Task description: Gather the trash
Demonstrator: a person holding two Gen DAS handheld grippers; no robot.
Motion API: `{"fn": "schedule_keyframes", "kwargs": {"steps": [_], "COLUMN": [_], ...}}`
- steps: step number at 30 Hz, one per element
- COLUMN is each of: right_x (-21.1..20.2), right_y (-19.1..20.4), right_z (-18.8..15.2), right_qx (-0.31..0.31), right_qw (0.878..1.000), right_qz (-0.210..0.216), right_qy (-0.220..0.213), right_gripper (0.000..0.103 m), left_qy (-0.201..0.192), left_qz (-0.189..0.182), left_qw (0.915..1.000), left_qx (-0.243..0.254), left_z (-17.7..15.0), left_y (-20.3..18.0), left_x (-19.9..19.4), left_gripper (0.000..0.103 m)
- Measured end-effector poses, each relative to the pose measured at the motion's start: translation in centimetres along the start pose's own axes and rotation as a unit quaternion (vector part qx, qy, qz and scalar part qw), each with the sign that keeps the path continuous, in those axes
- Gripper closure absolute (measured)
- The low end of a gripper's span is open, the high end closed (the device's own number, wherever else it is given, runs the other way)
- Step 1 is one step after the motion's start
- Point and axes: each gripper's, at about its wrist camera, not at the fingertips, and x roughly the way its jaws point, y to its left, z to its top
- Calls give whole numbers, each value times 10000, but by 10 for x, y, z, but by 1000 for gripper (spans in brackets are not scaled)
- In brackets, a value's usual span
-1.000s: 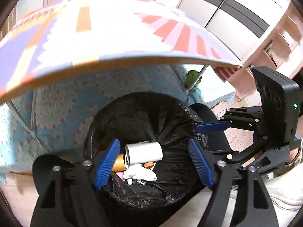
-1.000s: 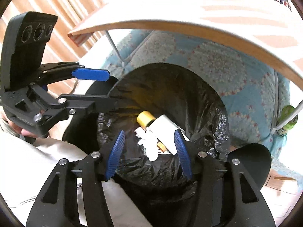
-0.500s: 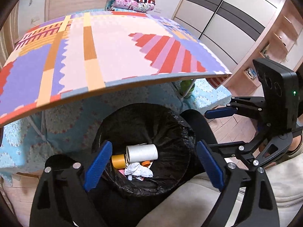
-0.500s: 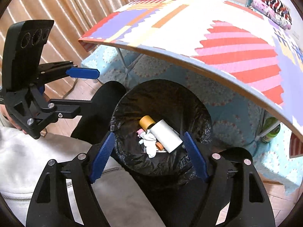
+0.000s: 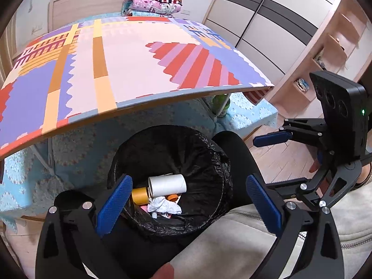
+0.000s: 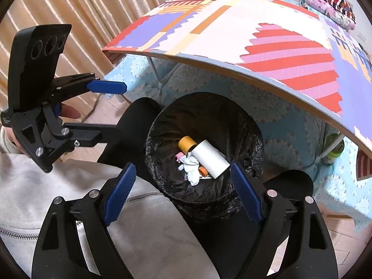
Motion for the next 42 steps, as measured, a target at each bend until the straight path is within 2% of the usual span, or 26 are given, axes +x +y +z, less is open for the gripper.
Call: {"fn": "schedule_keyframes", "kwargs": {"steps": [42], "right_x": [-5], "right_y": [5], "right_z": [1], "right_qx": [-51], "right_qw": [9999], "right_qz": [-92], "right_qy": [-90], "right_gripper": [20], "left_qy": [50], "left_qz": [1], "left_qw": [9998], "left_qx": [198], "left_z": [-2], "left_y": [-11], "left_x": [3], "left_gripper": [8]}}
